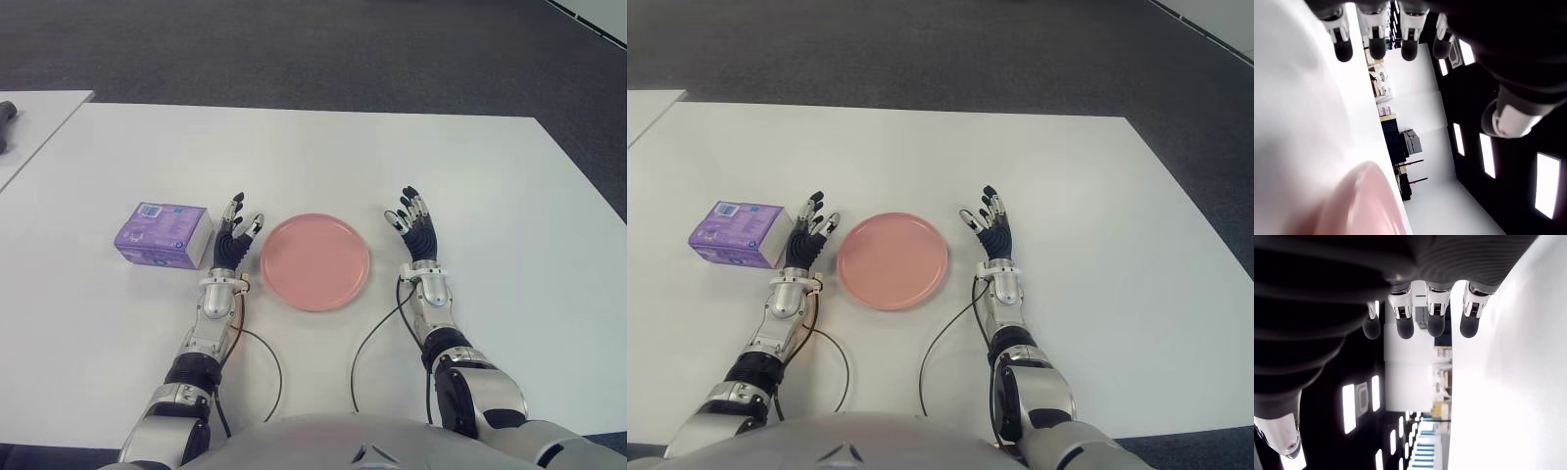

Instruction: Put the tissue paper into the plate.

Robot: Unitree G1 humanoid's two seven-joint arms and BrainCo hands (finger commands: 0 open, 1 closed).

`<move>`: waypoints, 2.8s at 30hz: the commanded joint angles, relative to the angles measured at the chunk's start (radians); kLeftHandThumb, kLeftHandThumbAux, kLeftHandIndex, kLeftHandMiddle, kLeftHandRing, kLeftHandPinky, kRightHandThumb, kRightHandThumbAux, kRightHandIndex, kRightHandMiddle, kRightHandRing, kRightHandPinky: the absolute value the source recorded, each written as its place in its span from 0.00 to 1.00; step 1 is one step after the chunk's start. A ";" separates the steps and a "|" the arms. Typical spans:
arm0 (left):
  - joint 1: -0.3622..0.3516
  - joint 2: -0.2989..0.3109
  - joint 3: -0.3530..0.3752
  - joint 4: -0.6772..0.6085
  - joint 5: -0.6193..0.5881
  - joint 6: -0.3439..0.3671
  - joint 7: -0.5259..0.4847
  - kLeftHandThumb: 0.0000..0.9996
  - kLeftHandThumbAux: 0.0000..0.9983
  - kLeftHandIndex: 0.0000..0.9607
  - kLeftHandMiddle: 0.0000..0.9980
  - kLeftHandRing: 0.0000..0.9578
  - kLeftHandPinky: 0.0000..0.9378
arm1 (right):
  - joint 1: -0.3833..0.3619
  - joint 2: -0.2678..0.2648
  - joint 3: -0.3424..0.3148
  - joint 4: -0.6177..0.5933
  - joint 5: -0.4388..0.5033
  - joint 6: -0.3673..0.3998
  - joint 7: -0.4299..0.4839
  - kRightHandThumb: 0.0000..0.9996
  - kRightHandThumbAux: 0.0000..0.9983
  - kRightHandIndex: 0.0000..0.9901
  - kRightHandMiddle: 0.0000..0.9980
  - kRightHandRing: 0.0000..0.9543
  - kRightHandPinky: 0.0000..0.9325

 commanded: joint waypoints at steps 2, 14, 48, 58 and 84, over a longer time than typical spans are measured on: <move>0.044 0.031 -0.046 -0.231 -0.019 0.111 -0.130 0.01 0.51 0.00 0.00 0.00 0.00 | 0.060 0.023 0.001 0.057 -0.002 0.048 -0.005 0.05 0.59 0.00 0.00 0.00 0.00; 0.105 0.274 -0.020 -0.760 0.003 0.384 -0.410 0.04 0.41 0.00 0.00 0.00 0.00 | 0.042 0.028 0.005 0.073 -0.007 0.056 -0.017 0.05 0.59 0.00 0.00 0.00 0.00; -0.117 0.835 0.133 -0.674 0.486 0.211 -0.300 0.11 0.30 0.00 0.00 0.00 0.00 | 0.027 0.045 0.016 0.097 -0.023 0.051 -0.047 0.05 0.59 0.00 0.00 0.00 0.00; -0.089 1.073 0.093 -0.475 0.615 0.116 -0.302 0.07 0.26 0.00 0.00 0.00 0.00 | 0.031 0.044 0.015 0.096 -0.022 0.048 -0.045 0.05 0.59 0.00 0.00 0.00 0.00; -0.132 1.248 -0.185 -0.156 0.808 -0.057 -0.236 0.36 0.09 0.00 0.00 0.00 0.00 | 0.026 0.032 0.004 0.103 -0.015 0.053 -0.029 0.05 0.59 0.00 0.00 0.00 0.00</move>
